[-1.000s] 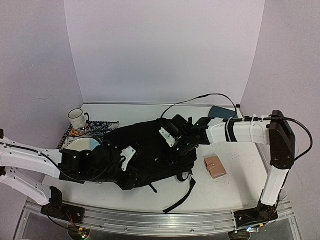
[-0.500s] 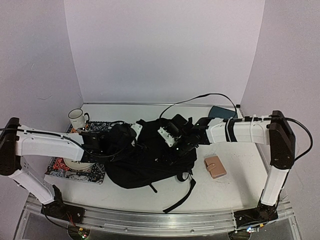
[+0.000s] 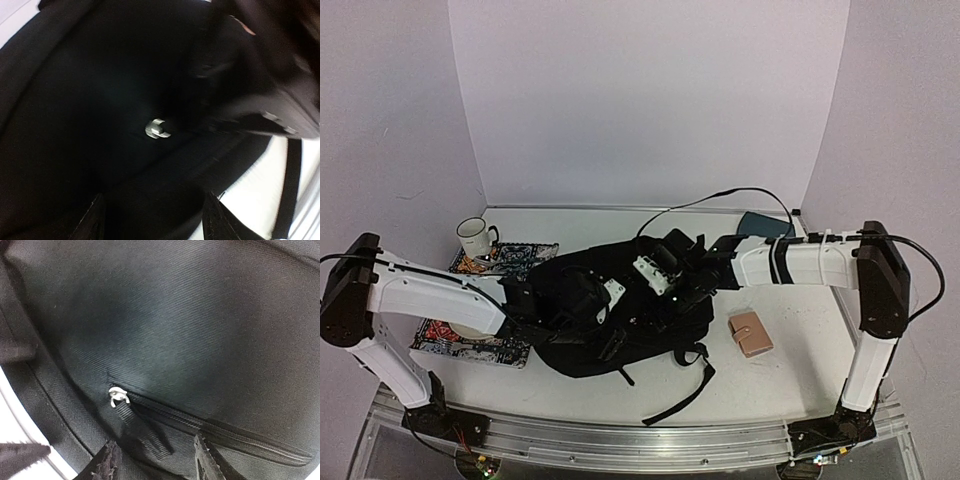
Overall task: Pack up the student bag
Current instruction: Adjust the student bag at the center of the board.
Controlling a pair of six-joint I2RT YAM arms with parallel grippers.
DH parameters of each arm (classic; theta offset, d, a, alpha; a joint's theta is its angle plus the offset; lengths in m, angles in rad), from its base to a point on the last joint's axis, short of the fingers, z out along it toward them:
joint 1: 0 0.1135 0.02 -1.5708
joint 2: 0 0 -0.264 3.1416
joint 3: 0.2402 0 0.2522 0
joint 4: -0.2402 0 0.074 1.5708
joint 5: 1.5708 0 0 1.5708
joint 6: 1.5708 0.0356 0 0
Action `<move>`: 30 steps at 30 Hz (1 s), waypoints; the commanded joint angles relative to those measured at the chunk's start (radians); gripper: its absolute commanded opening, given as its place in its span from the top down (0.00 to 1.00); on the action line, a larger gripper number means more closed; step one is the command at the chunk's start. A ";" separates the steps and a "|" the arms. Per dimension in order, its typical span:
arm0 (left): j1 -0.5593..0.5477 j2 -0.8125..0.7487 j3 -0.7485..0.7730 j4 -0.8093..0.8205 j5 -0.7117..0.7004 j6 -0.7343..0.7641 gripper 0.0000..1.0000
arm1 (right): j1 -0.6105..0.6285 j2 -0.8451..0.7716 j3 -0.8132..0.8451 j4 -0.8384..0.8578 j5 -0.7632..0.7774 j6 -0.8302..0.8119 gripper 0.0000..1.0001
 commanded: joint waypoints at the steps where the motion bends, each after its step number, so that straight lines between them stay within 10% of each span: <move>1: -0.030 -0.070 -0.045 -0.023 0.054 -0.032 0.34 | 0.009 0.029 0.012 -0.038 -0.073 -0.034 0.50; 8: -0.030 -0.045 -0.059 -0.022 -0.023 -0.061 0.38 | 0.014 0.087 0.037 -0.092 0.017 -0.036 0.57; 15: -0.029 -0.120 -0.046 -0.024 -0.035 -0.063 0.38 | 0.015 0.056 0.030 -0.122 0.086 -0.027 0.98; 30: 0.072 -0.122 0.046 0.042 -0.051 0.001 0.22 | 0.016 -0.124 0.033 -0.094 0.176 0.015 1.00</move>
